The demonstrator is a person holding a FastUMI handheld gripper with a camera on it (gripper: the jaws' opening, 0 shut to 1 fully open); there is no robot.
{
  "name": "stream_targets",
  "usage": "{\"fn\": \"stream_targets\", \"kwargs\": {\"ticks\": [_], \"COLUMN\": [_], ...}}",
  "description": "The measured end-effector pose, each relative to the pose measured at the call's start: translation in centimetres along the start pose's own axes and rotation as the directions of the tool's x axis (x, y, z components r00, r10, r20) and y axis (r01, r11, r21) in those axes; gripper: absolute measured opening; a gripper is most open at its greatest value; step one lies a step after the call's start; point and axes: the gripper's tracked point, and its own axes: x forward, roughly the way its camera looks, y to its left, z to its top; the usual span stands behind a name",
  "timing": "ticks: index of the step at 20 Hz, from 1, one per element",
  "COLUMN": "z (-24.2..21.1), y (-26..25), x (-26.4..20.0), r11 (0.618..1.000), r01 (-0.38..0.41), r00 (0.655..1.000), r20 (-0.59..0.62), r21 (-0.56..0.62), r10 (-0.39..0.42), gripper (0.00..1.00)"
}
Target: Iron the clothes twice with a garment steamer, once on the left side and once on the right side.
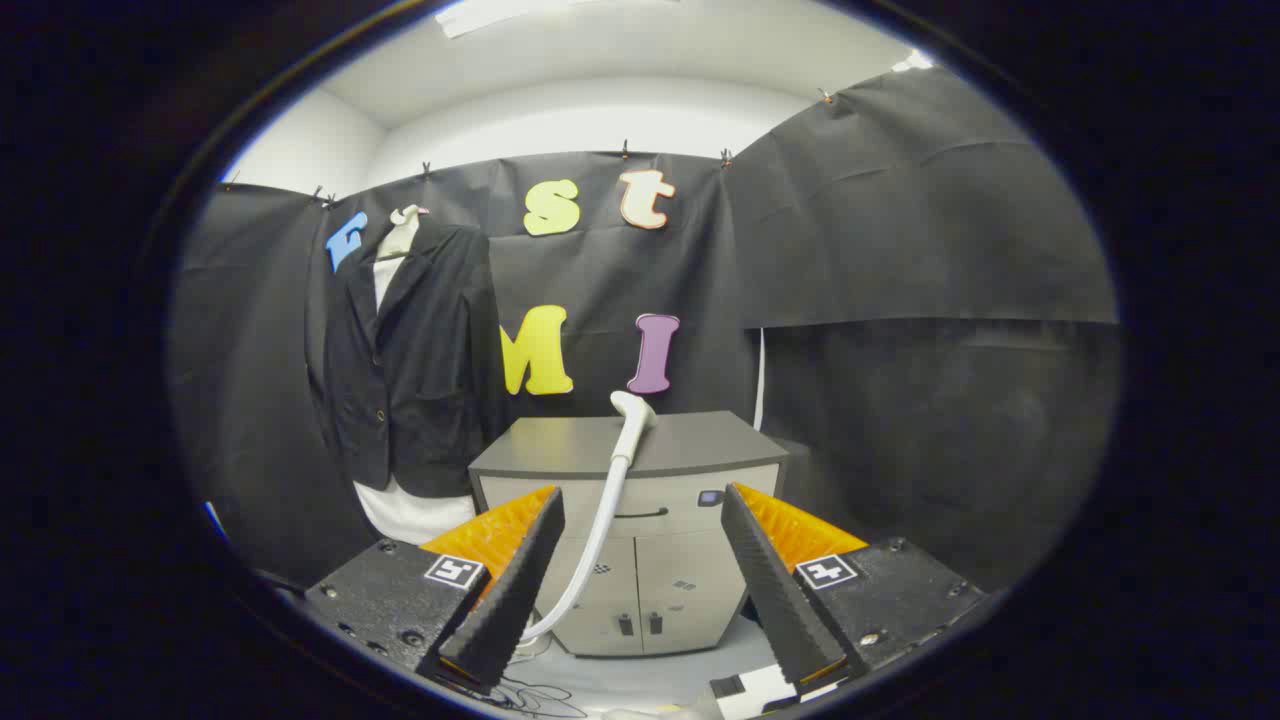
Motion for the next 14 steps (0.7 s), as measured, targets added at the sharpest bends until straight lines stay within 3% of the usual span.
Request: {"fn": "stream_targets", "kwargs": {"ticks": [14], "z": [2.1], "y": [1.4], "x": [3.2], "r11": [1.0], "r01": [-0.012], "r00": [1.0], "r20": [-0.001], "r21": [0.012], "r10": [0.012], "gripper": [0.98]}}
